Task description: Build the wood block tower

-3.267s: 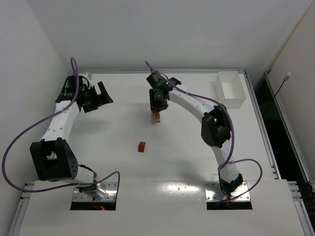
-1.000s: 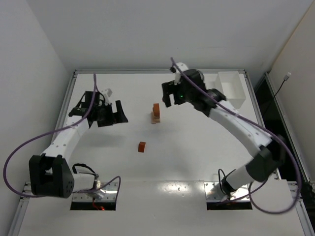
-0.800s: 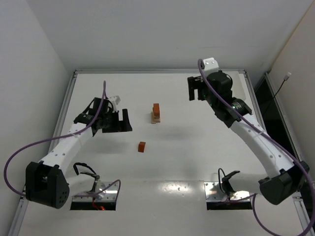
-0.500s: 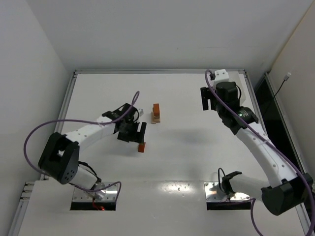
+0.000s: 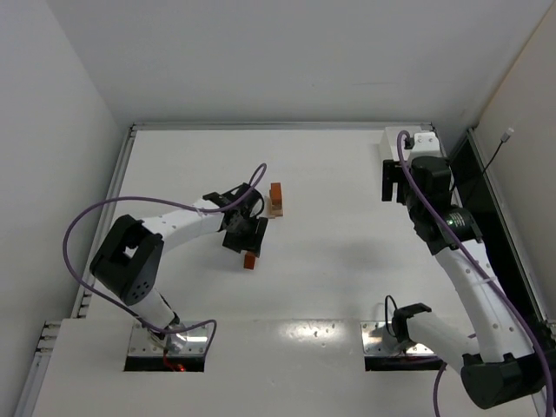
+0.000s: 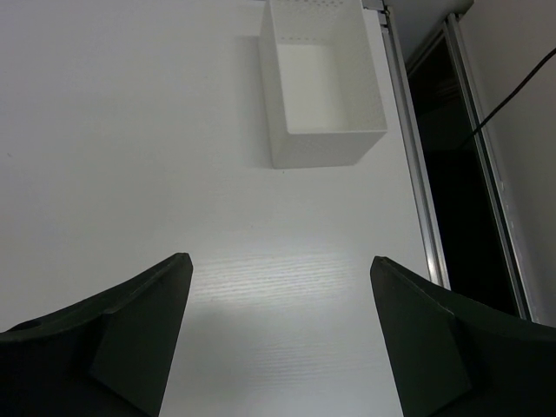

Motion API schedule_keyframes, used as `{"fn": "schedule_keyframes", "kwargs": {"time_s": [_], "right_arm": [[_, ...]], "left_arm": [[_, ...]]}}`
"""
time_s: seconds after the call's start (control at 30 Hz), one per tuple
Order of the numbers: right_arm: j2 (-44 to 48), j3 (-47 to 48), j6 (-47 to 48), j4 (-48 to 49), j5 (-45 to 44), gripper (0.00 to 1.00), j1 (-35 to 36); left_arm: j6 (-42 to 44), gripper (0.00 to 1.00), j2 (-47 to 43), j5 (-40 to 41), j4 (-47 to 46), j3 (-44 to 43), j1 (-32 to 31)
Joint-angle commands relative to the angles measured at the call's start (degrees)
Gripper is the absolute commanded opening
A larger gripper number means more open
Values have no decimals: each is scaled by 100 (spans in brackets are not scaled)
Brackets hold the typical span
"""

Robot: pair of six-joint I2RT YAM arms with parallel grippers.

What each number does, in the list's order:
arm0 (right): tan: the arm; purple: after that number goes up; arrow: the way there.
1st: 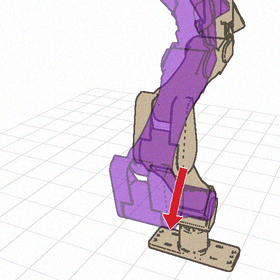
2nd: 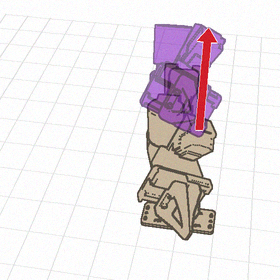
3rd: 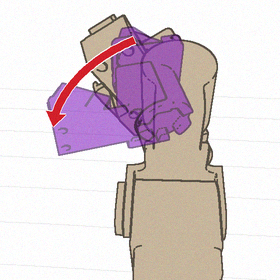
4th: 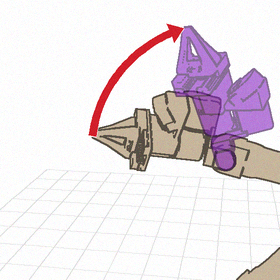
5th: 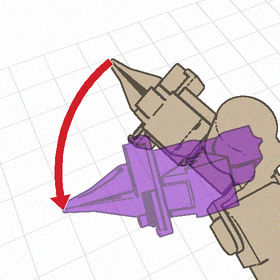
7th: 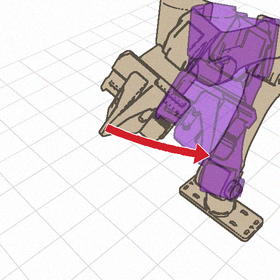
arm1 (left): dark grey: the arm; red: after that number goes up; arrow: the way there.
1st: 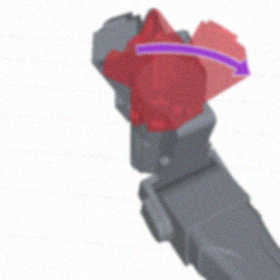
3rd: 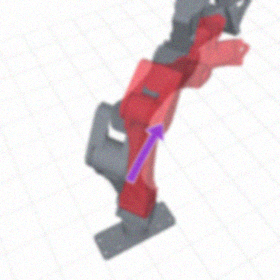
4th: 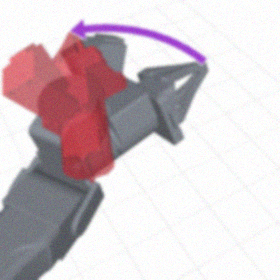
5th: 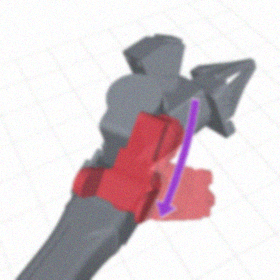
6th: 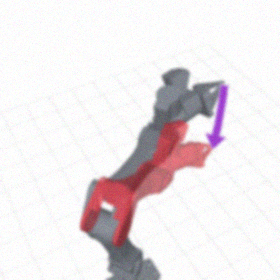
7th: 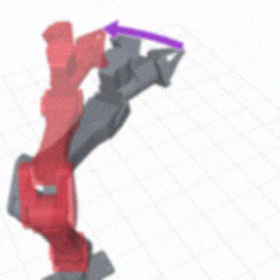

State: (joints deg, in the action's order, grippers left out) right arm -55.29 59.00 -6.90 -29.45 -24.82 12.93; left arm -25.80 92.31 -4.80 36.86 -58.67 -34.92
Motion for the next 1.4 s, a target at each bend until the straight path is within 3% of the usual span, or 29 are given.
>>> {"fn": "schedule_keyframes", "kwargs": {"time_s": [0.0, 0.37, 0.8, 0.93, 0.97, 1.03, 1.13, 1.37], "right_arm": [[18, 6, -101, 10, 56, 81, -62], [71, 6, -216, -96, 170, 81, -168], [123, 6, -216, -201, 276, 81, -335], [176, -47, -268, -201, 329, 81, -388], [176, -108, -268, -201, 329, 81, -440], [176, -108, -268, -201, 381, 81, -440], [176, -160, -268, -201, 434, 81, -493], [176, -214, -374, -201, 619, 81, -493]], "left_arm": [[-171, 54, 41, 111, 40, -153, -33], [-232, 53, 278, 5, -65, 14, -33], [-232, 44, 516, -100, -223, 119, -33], [-232, 23, 569, -100, -223, 119, -33], [-232, 12, 569, -100, -223, 67, -33], [-232, 1, 516, -39, -223, -20, -33], [-171, 0, 349, 110, -118, -266, -146], [-48, 0, -486, 1040, 260, -1750, -252]]}}
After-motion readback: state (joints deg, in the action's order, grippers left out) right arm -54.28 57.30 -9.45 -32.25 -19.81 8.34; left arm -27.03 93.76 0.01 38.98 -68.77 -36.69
